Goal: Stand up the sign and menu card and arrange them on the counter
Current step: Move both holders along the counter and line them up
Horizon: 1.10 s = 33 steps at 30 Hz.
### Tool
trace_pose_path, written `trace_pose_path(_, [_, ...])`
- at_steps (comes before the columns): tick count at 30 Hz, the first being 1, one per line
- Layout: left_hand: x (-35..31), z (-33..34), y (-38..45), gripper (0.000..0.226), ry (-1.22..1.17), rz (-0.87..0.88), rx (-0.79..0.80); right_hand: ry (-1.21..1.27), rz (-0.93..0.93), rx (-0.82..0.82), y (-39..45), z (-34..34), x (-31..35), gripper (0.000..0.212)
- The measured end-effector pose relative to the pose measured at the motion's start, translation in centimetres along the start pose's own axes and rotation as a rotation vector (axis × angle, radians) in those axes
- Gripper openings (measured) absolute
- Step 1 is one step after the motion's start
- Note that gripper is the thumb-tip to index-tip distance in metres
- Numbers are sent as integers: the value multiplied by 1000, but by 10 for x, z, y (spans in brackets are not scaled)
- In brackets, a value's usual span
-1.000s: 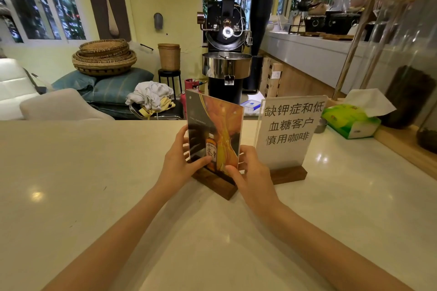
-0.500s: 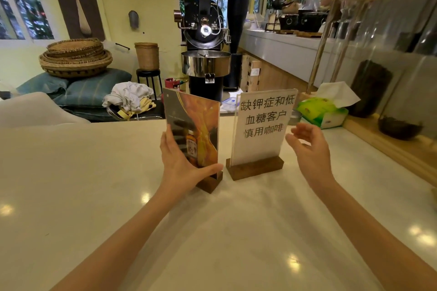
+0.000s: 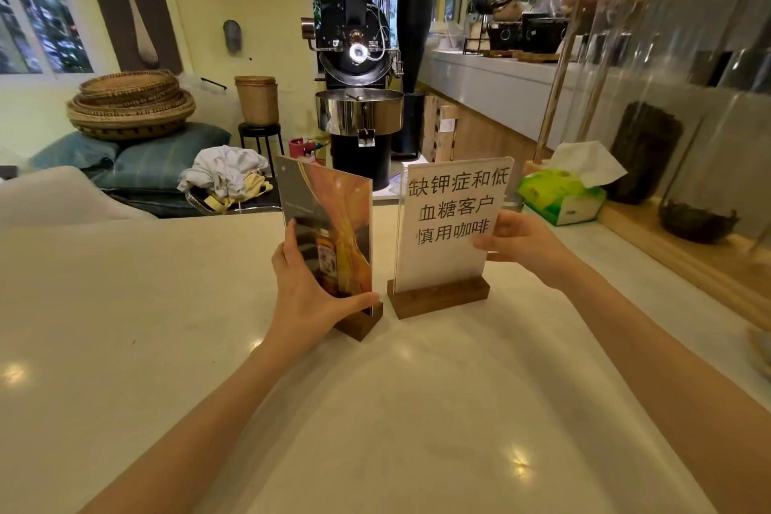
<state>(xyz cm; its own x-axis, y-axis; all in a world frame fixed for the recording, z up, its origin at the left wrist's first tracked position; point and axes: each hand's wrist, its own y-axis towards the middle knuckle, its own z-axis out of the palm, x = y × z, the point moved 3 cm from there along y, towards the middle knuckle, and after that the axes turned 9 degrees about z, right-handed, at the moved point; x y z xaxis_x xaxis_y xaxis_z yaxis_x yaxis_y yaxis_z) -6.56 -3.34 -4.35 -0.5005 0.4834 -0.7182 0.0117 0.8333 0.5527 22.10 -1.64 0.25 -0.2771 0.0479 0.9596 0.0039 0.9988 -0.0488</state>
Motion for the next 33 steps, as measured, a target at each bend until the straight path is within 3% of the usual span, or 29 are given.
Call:
trace_pose_path(11, [-19,60,21,132,-54,70,57,-71,-19,-3,-6,-55,-11,34])
trace_pose_path(23, [-62,177,58,133,-159,114,207,-229,14,-305,-44,-165,-39,34])
trace_pose_path(33, [-101,271,86,134,-256,162,316,-87,64,-515,-79,-233,-71,32])
